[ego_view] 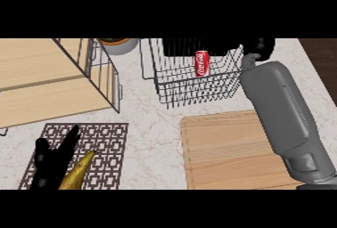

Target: Pick the can from the cutting board and place it in the basket

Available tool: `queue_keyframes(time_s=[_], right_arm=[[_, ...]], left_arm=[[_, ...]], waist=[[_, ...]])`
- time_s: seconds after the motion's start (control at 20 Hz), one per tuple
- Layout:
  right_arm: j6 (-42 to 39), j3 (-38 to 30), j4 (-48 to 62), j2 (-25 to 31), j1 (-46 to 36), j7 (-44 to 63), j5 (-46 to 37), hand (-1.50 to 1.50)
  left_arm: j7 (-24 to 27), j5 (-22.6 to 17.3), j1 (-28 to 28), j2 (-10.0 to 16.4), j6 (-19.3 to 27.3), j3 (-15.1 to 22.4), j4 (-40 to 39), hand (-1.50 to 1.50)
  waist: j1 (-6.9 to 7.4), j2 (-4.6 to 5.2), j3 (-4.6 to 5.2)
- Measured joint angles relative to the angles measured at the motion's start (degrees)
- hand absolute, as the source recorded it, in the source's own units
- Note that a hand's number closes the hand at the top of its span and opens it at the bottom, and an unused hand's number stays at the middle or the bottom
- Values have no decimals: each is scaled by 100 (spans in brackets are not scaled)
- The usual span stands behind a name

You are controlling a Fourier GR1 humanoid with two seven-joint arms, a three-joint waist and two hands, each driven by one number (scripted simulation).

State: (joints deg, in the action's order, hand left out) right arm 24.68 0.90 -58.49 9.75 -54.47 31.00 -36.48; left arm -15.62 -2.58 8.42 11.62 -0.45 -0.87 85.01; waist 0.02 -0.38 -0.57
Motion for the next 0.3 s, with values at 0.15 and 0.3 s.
queue_keyframes(time_s=[0.15, 0.3], right_arm=[[-110, -183, -481, 202, 213, 199, 125, -150], [-258, -381, -919, 498, 582, 285, 258, -150]], left_arm=[[36, 14, -46, -23, -2, -37, -101, 0], [43, -15, -38, -27, -45, -70, -113, 0]], waist=[[-38, -17, -13], [-60, -22, -16]])
